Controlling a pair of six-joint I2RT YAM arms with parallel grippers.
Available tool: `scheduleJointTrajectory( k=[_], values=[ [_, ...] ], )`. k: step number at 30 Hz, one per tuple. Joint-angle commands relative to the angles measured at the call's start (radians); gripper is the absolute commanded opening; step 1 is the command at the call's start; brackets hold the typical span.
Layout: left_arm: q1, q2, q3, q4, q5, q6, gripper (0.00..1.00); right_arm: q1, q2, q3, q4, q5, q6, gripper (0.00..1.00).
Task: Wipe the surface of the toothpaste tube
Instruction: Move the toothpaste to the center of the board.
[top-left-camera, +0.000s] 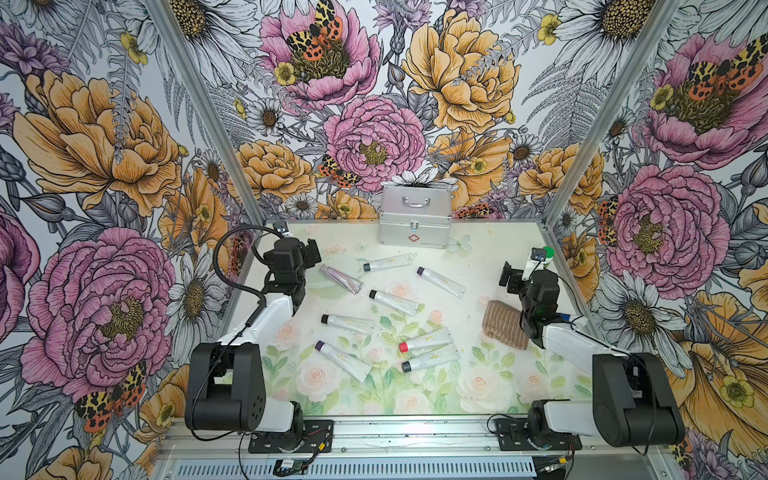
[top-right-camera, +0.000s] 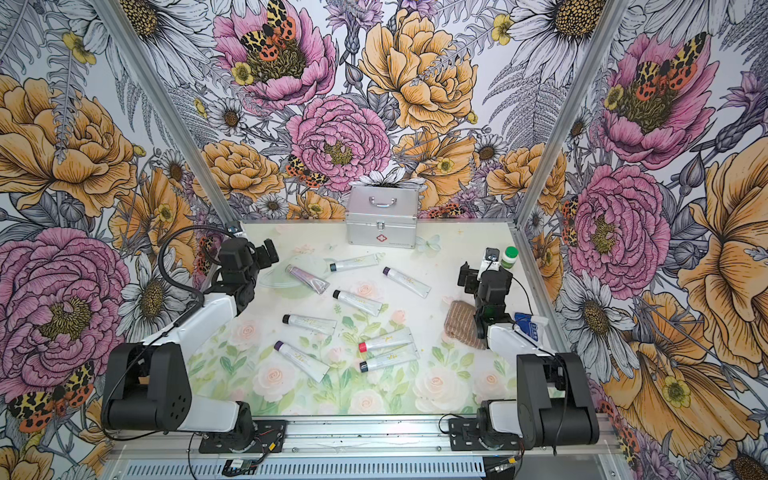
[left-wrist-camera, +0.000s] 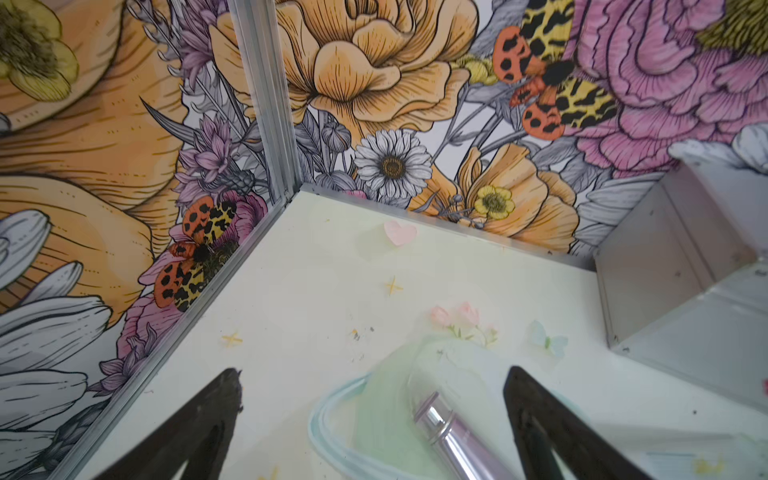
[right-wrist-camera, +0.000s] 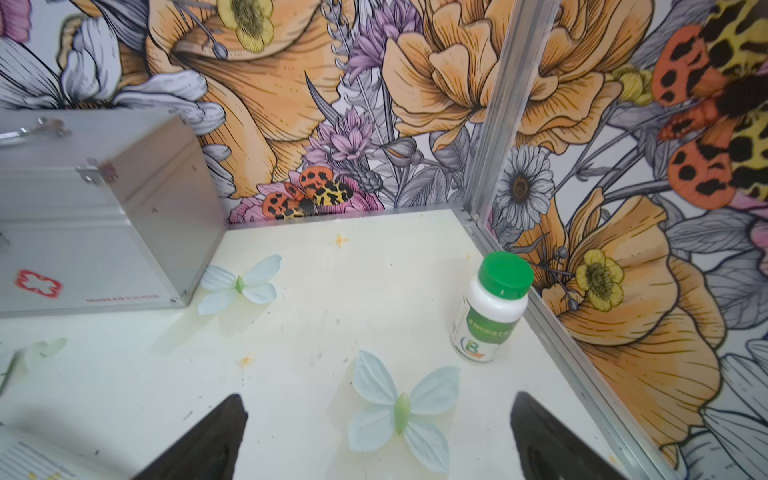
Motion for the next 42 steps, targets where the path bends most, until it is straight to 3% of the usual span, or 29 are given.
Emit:
scheduleJointTrajectory(
  k=[1,4,6,7,10,16,20,25,32,37,42],
  values=[
    [-0.068,-0.035,0.096,-0.385,-0.120,-0.032,0.99,0.008,-0.081,0.105,-0.175,-0.068,0.161,1.00],
    [-0.074,-0.078,0.130,-0.440,-0.133,-0.087,0.99,-0.001,-0.075,0.176,-0.330,-0.058,0.433,1.00],
    [-0.066,-0.080,0.163,-0.499,-0.155,-0.134,0.99,-0.018,-0.064,0.196,-0.336,-0.234,0.426,1.00],
    [-0.061,-0.079,0.180,-0.529,-0.164,-0.151,0.99,-0.016,-0.060,0.203,-0.338,-0.243,0.464,1.00],
    [-0.016,-0.128,0.170,-0.540,0.007,-0.170,0.99,-0.031,-0.063,0.214,-0.400,-0.196,0.637,1.00],
    [0.046,-0.174,0.195,-0.606,0.113,-0.228,0.99,-0.060,-0.056,0.259,-0.474,-0.414,0.642,1.00],
    [0.006,-0.208,0.177,-0.664,0.155,-0.213,0.98,-0.023,-0.067,0.307,-0.577,-0.425,0.616,0.96],
    [-0.194,-0.257,0.110,-0.740,0.081,-0.211,0.98,0.122,-0.035,0.442,-0.877,-0.346,0.463,0.92],
    [-0.451,-0.320,-0.004,-0.787,0.080,-0.268,0.98,0.262,0.000,0.496,-1.050,-0.378,0.385,0.86],
    [-0.683,-0.287,-0.029,-0.794,0.083,-0.285,0.98,0.284,0.006,0.510,-1.129,-0.396,0.378,0.82],
    [-0.945,-0.209,-0.052,-0.786,0.046,-0.317,0.98,0.281,-0.018,0.522,-1.207,-0.326,0.340,0.79]
  ],
)
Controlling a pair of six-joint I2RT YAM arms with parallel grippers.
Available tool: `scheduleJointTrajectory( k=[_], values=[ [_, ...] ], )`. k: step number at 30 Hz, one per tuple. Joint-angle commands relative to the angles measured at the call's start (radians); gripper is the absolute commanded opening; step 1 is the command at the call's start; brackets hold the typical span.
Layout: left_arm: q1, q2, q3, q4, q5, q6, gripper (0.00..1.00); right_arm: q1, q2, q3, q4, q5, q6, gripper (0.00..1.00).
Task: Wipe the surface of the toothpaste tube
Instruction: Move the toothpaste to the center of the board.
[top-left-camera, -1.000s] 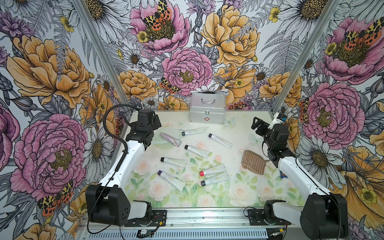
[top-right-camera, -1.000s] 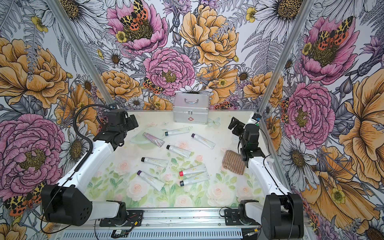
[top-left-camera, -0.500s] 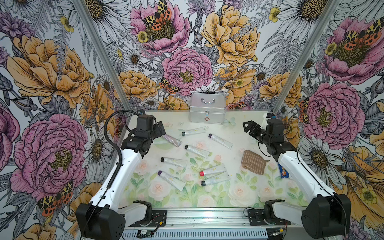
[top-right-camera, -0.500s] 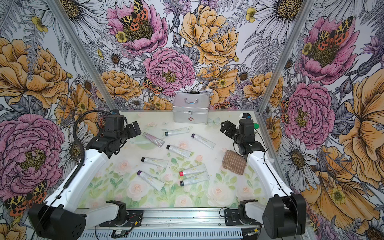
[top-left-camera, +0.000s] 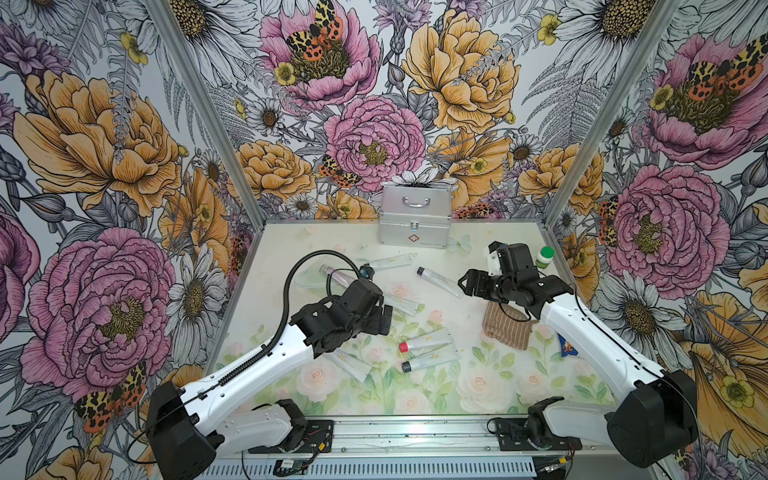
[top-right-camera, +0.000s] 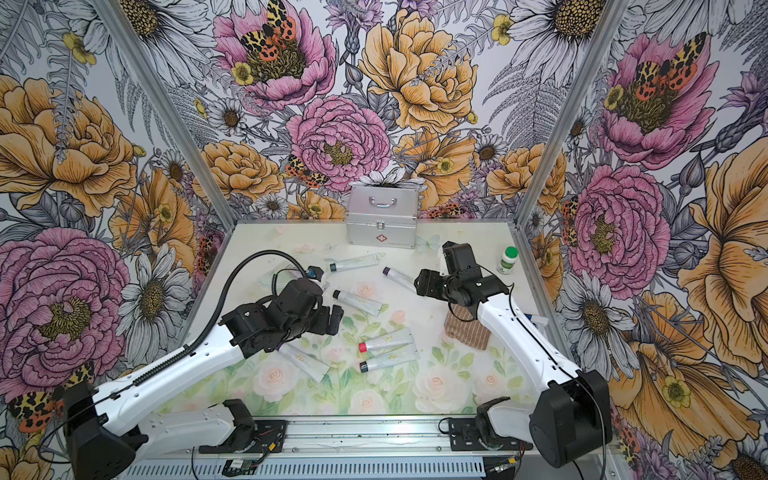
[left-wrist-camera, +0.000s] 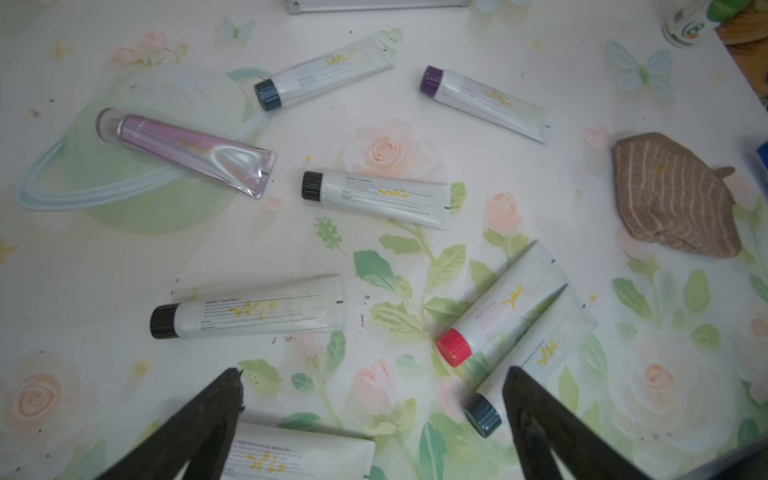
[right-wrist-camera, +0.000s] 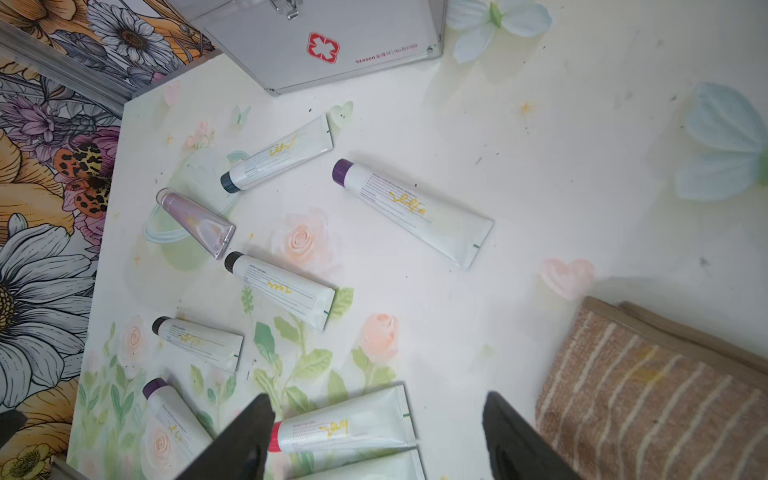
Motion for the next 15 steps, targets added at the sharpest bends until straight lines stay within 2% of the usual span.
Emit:
scheduleJointTrajectory(
  k=[1,6,9,12,15],
  values=[
    [-0.125,0.060,-0.034,0.002,-0.025,-0.040,0.98,-0.005,-0.027,0.045,-0.084,0.051,-0.046,0.79],
    [-0.159,0.172,-0.034,0.068,-0.022,-0.051,0.96,-0.022,-0.029,0.097,-0.135,0.052,-0.066,0.77],
    [-0.135,0.251,-0.015,0.120,0.001,-0.023,0.93,-0.039,-0.038,0.112,-0.149,0.049,-0.071,0.76],
    [-0.115,0.350,0.021,0.142,0.013,0.015,0.84,-0.047,-0.049,0.119,-0.156,0.040,-0.076,0.75],
    [-0.095,0.432,0.054,0.170,0.043,0.042,0.83,-0.055,-0.061,0.114,-0.161,0.038,-0.079,0.75]
  ],
)
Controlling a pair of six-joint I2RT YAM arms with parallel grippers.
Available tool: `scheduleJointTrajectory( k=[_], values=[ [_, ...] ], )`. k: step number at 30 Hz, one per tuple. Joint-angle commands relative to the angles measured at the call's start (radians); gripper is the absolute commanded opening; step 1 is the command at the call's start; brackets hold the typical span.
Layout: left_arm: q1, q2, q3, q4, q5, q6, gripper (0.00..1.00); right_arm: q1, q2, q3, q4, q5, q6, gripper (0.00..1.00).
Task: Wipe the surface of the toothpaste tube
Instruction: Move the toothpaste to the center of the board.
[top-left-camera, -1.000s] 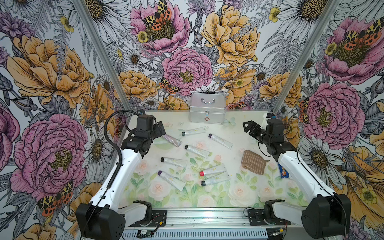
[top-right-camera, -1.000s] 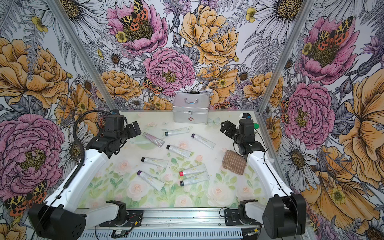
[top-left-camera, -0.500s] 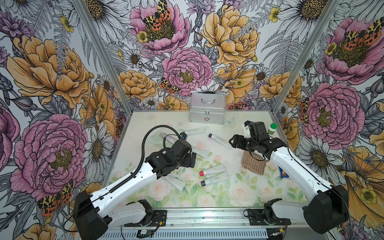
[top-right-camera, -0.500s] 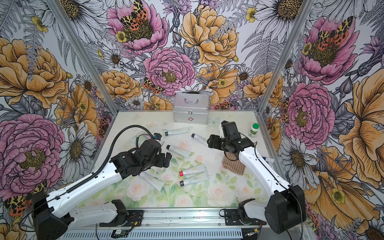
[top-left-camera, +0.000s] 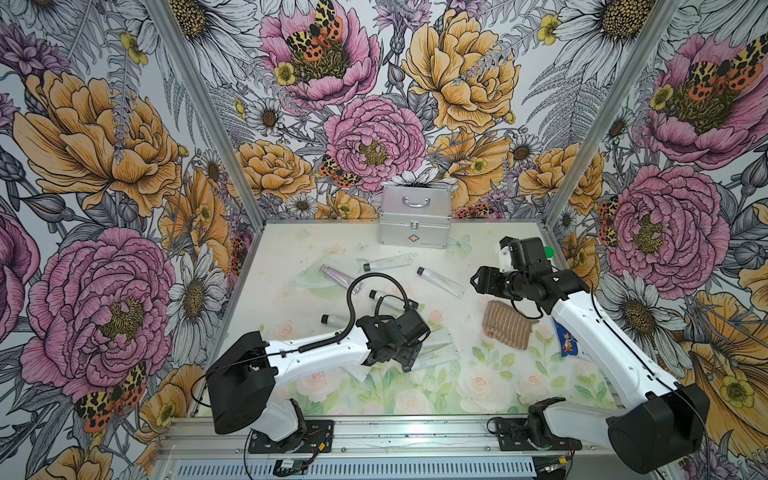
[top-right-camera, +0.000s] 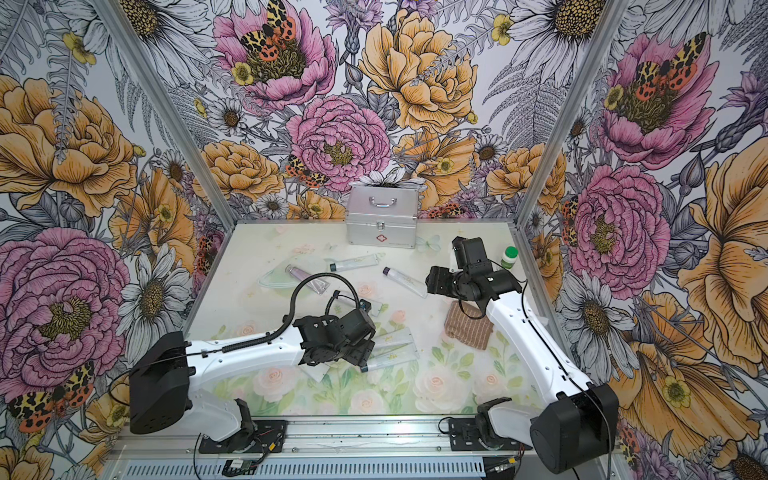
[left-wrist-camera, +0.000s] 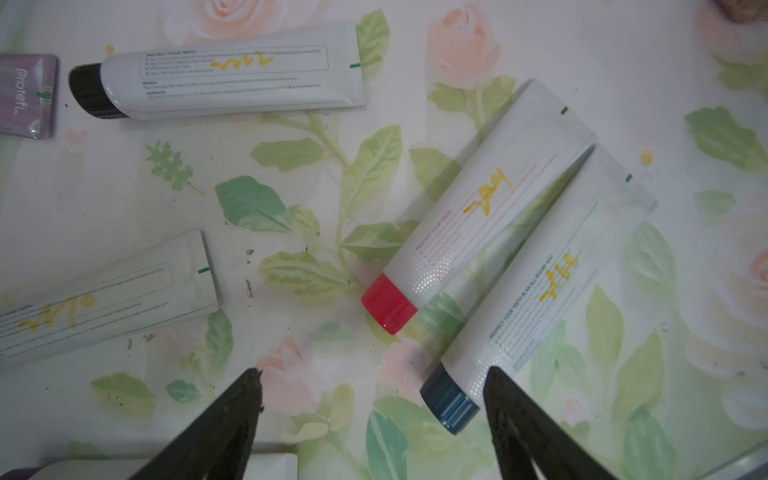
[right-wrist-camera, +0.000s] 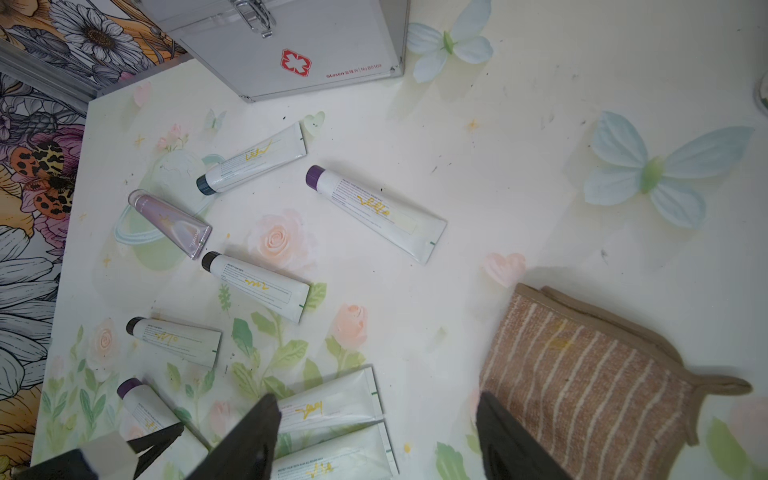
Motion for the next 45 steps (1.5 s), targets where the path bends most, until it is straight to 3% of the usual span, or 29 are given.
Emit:
scheduleJointTrajectory(
  k=[1,10,19,29,38,45],
  values=[
    [0.023,0.066,0.051,0.076,0.043,0.048,0.83,-0.010,-0.026,0.018,-0.022,0.006,-0.023,0.75],
    [0.058,0.153,0.075,0.114,0.114,0.080,0.82,-0.041,-0.044,0.001,-0.025,0.012,-0.032,0.75],
    [0.081,0.192,0.062,0.135,0.160,0.091,0.67,-0.046,-0.036,-0.005,-0.024,0.015,-0.033,0.75],
    [0.094,0.192,0.041,0.145,0.195,0.108,0.69,-0.048,-0.023,-0.008,-0.023,0.026,-0.031,0.75],
    [0.108,0.240,0.072,0.158,0.217,0.131,0.48,-0.047,-0.011,-0.016,-0.021,0.025,-0.022,0.74],
    [0.114,0.307,0.128,0.171,0.281,0.215,0.42,-0.047,0.002,-0.019,-0.018,0.030,-0.014,0.72]
  ],
)
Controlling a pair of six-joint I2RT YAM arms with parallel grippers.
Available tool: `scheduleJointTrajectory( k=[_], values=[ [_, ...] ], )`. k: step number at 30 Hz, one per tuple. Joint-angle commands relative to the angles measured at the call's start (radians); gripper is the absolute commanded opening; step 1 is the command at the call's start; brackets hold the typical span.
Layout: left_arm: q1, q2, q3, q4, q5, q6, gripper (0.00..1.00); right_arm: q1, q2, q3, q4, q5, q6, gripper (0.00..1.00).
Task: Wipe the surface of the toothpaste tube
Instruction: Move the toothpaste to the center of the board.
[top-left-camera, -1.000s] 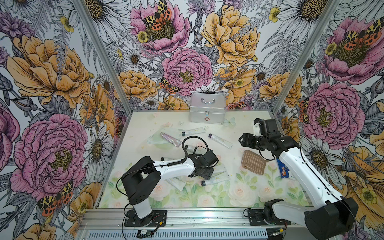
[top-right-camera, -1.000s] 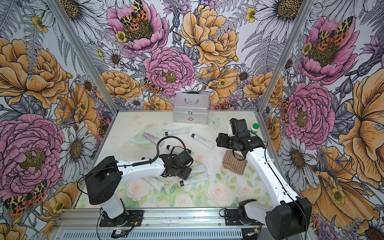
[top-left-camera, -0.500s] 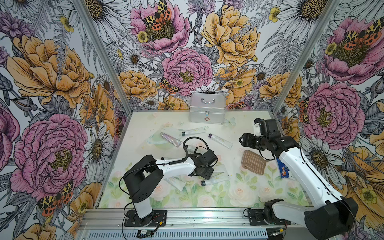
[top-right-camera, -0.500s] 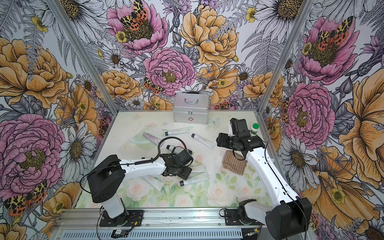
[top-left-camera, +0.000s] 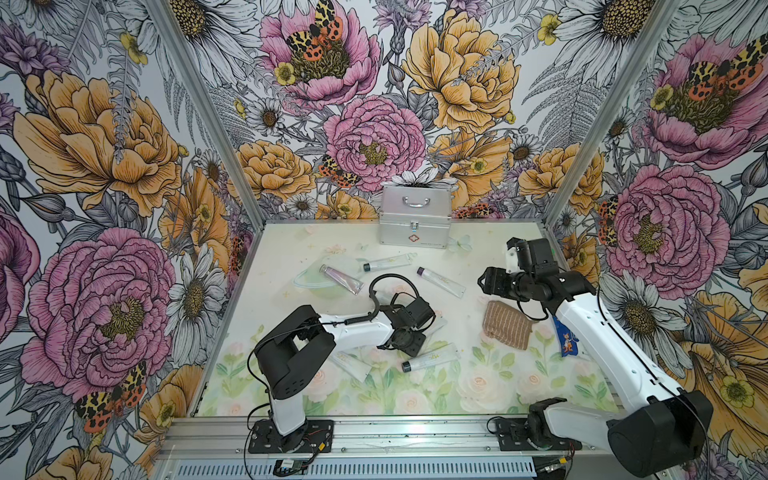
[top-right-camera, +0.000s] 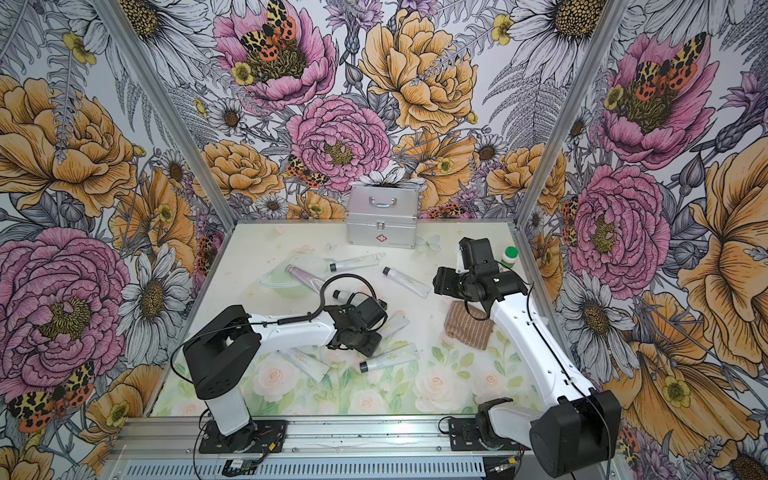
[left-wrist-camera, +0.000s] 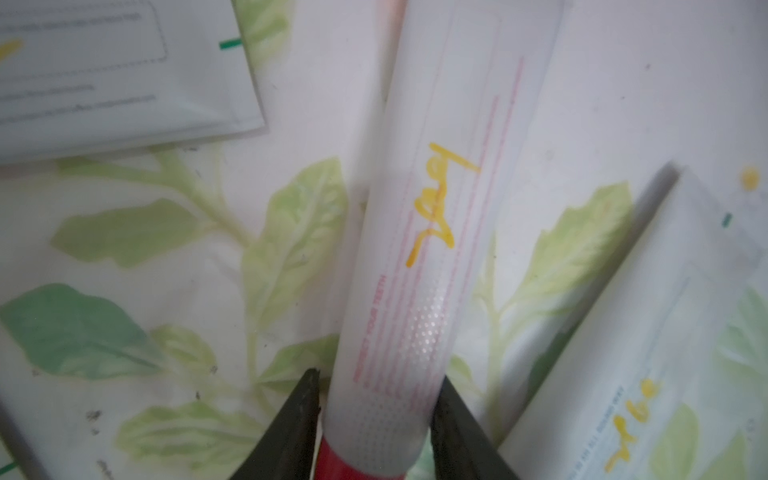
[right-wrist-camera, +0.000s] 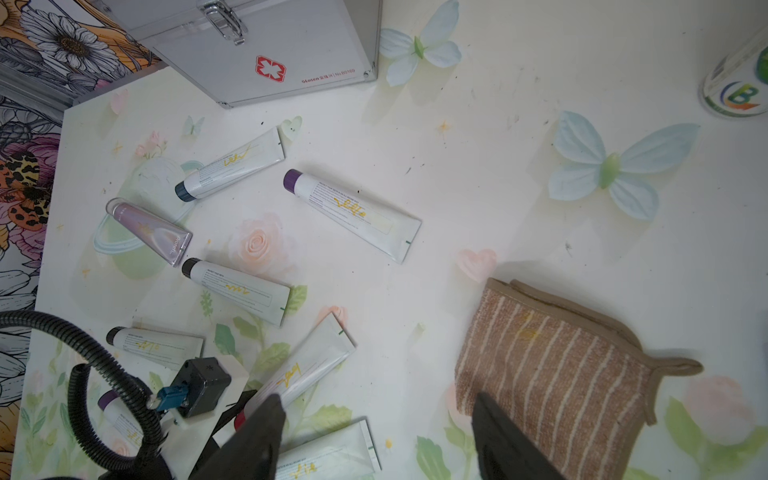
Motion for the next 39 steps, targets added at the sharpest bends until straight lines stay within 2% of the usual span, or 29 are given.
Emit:
scheduleJointTrajectory(
  k=[1,8,17,19,24,26,36,39],
  values=[
    [0.011,0.056,0.050,0.036,0.073,0.070,0.41,-0.004,0.013,-0.009,0.004,0.020,0.009,0.72],
    [0.021,0.124,0.148,0.042,0.210,0.193,0.42,-0.006,0.022,-0.016,0.010,0.026,0.012,0.71],
    [0.053,0.196,0.227,0.043,0.333,0.251,0.40,-0.006,0.041,-0.007,0.012,0.034,0.009,0.71],
    [0.053,0.197,0.232,0.045,0.331,0.252,0.43,-0.006,0.043,-0.004,0.012,0.032,0.011,0.71],
    [0.069,0.140,0.187,0.057,0.306,0.242,0.61,-0.006,0.037,-0.011,0.011,0.031,0.011,0.71],
    [0.067,0.114,0.165,0.057,0.293,0.235,0.64,-0.006,0.034,-0.016,0.011,0.030,0.011,0.71],
    [0.066,0.022,0.020,0.106,0.236,0.186,0.63,-0.004,0.037,-0.017,0.011,0.028,0.014,0.71],
    [0.067,0.028,0.010,0.119,0.231,0.184,0.55,-0.004,0.038,-0.016,0.013,0.026,0.015,0.71]
  ],
)
